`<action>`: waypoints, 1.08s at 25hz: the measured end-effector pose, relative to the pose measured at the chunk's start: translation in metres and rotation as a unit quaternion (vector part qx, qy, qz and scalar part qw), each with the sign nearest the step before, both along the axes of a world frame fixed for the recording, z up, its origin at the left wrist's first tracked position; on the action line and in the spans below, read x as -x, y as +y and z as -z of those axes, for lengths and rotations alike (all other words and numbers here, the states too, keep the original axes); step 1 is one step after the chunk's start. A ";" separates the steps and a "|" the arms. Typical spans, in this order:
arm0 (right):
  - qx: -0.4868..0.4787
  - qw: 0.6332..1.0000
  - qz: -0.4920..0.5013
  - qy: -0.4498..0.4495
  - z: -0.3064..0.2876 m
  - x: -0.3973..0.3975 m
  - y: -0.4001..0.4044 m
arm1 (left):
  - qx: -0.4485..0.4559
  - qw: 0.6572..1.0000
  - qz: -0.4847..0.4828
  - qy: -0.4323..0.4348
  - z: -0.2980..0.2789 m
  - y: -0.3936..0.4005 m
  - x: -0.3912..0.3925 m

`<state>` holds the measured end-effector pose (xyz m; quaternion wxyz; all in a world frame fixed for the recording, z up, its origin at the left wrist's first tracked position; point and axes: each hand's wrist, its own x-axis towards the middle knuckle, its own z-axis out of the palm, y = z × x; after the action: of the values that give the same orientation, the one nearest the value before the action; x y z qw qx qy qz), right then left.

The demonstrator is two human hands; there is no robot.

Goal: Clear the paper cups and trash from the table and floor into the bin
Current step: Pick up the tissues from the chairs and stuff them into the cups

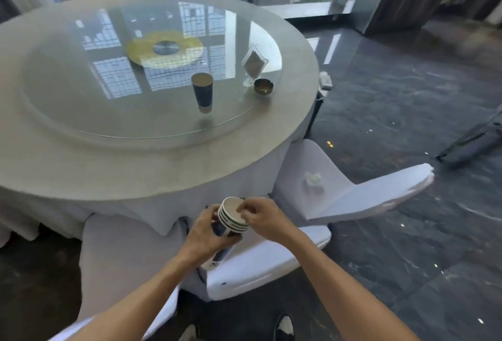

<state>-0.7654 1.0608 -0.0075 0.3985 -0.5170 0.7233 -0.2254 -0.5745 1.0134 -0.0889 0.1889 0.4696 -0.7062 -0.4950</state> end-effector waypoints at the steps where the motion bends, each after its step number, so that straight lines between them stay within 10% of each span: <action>1: 0.000 1.000 -0.020 -0.004 0.004 0.017 -0.004 | 0.008 0.999 -0.032 -0.008 0.001 0.006 0.010; 20: -0.158 0.961 -0.199 0.112 0.228 0.128 -0.148 | -0.088 0.969 -0.177 -0.151 0.154 -0.056 0.098; 27: -0.148 0.871 -0.416 0.215 0.372 0.136 -0.197 | -0.130 0.960 -0.189 -0.160 0.224 -0.064 0.104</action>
<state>-0.9018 0.8634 -0.3794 0.3622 -0.7408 0.5336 0.1878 -0.6788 0.9498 -0.3131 0.1012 0.6880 -0.5552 -0.4563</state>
